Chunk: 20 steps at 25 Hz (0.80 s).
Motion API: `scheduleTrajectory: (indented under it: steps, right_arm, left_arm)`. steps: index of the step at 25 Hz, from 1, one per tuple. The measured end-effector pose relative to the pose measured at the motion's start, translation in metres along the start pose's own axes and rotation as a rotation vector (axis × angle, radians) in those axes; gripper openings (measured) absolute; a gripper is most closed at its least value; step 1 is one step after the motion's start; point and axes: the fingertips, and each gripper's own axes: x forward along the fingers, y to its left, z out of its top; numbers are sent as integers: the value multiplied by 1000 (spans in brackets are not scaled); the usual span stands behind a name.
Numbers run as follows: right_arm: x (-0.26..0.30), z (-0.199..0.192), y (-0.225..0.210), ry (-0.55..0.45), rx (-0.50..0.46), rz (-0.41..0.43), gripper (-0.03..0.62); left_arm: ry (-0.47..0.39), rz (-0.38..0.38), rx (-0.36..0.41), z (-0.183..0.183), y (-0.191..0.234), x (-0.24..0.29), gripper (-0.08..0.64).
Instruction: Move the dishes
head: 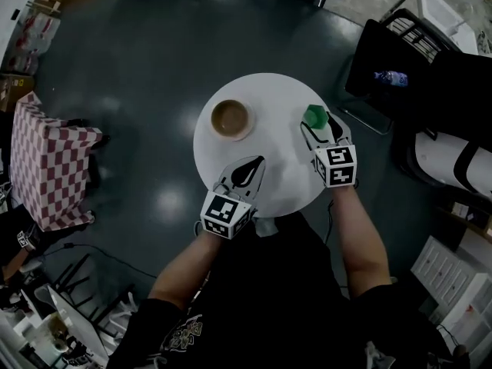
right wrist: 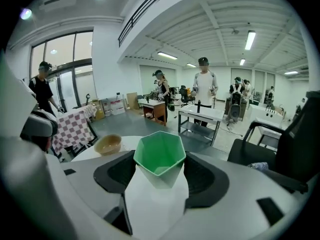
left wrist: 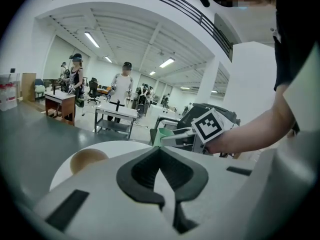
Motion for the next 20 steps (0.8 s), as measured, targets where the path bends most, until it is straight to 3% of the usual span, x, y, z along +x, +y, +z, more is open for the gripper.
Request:
scheduleTrajectory:
  steps: [8,20]
  right_arm:
    - [-2,-35,-33,51,52,-20,305]
    - [15,-53,-35,80,51,-10,305]
  left_arm:
    - [27,-27,-2,-3,-15,29,5]
    - [59,-17,-18,-14,-8,38,5]
